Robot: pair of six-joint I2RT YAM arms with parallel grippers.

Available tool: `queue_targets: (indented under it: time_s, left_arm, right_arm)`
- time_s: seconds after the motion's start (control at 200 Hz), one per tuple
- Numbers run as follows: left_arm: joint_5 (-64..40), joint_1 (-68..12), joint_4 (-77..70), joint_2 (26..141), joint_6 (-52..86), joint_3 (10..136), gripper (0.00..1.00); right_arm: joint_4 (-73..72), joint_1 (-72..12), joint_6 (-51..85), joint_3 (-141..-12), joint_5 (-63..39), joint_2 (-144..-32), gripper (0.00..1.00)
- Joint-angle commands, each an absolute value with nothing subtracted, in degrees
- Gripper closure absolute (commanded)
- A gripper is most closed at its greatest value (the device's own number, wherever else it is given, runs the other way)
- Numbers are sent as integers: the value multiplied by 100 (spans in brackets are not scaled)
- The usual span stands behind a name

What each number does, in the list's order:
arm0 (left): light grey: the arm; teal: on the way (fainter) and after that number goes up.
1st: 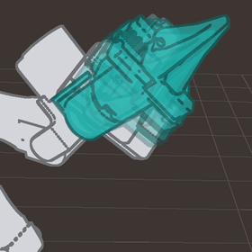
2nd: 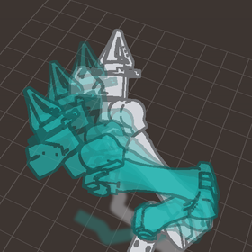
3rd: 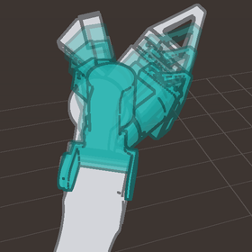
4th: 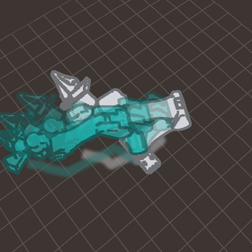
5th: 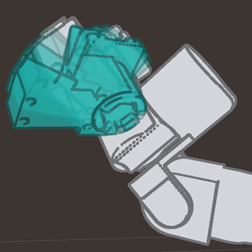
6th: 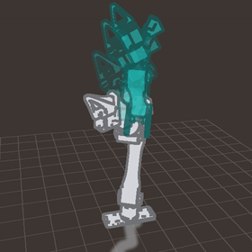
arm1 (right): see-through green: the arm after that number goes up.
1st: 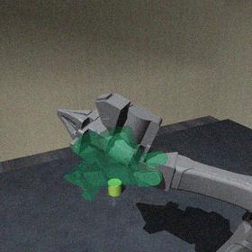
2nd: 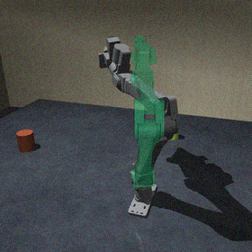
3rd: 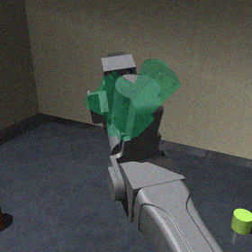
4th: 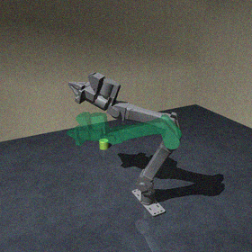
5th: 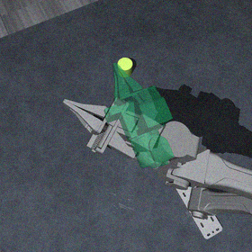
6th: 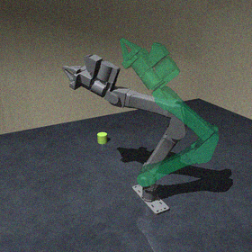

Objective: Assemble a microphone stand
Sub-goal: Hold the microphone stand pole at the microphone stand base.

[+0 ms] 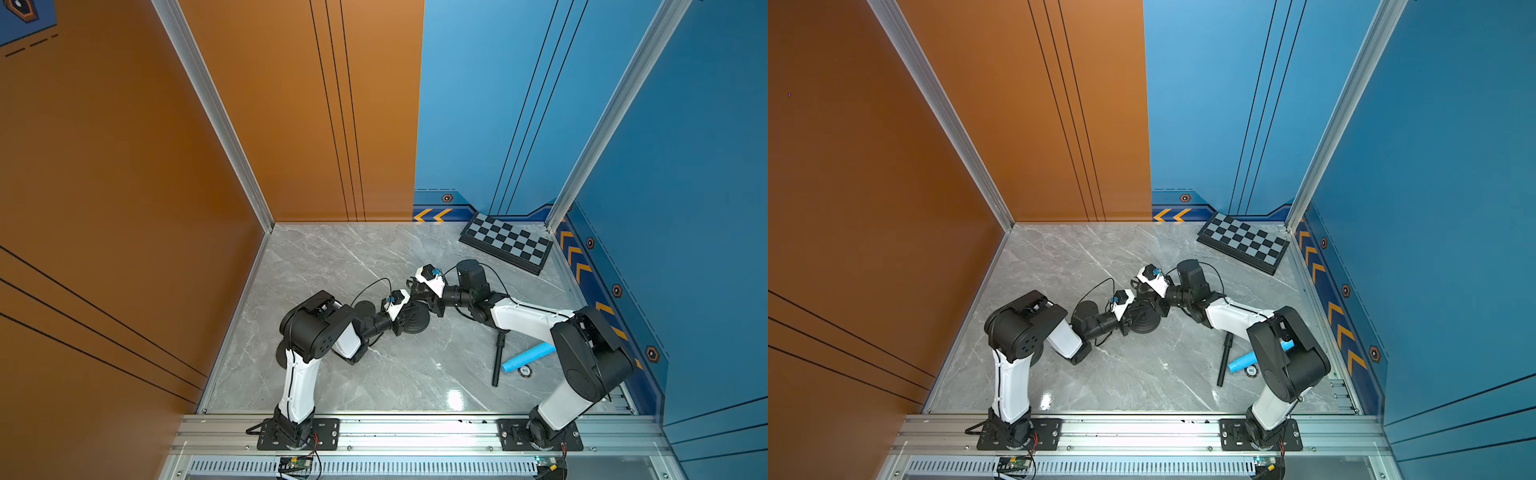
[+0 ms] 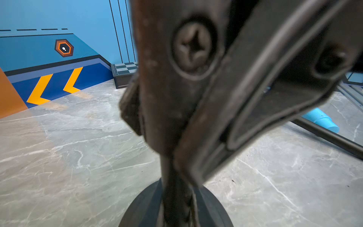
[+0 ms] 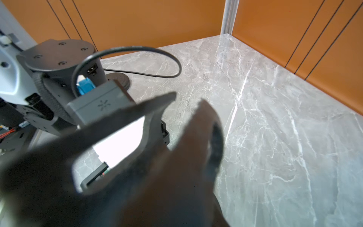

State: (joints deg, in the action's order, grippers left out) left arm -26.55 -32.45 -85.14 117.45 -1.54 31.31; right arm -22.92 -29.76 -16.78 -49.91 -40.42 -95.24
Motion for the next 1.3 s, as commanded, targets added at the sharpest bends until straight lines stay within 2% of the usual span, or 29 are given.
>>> queue_targets:
  time_s: [0.0,0.045,0.185,0.245,0.28,0.365,0.42,0.5,0.611,0.831,1.016,1.291]
  left_arm:
    - [-2798,-3276,-8077,11984,-311,3110,84]
    - [-2748,-3276,-8079,11988,-279,3124,82]
    - [-2621,-3285,-8079,11981,-126,3167,73]
    - [-2544,-3294,-8078,11979,-53,3171,62]
    - [-2514,-3296,-8077,11988,-16,3178,60]
    - [-2451,-3309,-8082,11980,-17,3166,50]
    - [-2371,-3313,-8079,11962,-1,3155,48]
    - [-2276,-3305,-8078,11958,37,3139,48]
    - [-2153,-3305,-8082,11988,51,3123,49]
    - [-2256,-3300,-8079,12067,-4,3156,53]
    - [-2485,-3306,-8082,12076,-88,3181,52]
    - [-2505,-3302,-8077,12093,-83,3173,49]
  right_arm:
    - [-3011,-3110,-1346,-4693,-3006,-9465,89]
    - [-3262,-3230,-1135,-4485,-2504,-9400,94]
    - [-3899,-3886,-608,-3857,-344,-9200,100]
    - [-3822,-4368,-500,-3805,760,-9194,100]
    - [-3870,-4546,-357,-3772,1290,-9233,100]
    - [-4012,-4805,53,-3703,2122,-9326,100]
    - [-3965,-4845,241,-3719,2267,-9374,100]
    - [-3959,-4839,257,-3719,2021,-9378,100]
    - [-3847,-4686,15,-3760,964,-9224,92]
    - [-3237,-3671,-431,-4037,-2226,-8968,63]
    - [-2067,-3147,-1268,-4804,-3782,-9177,59]
    - [-1771,-2979,-1631,-5255,-3997,-9401,60]
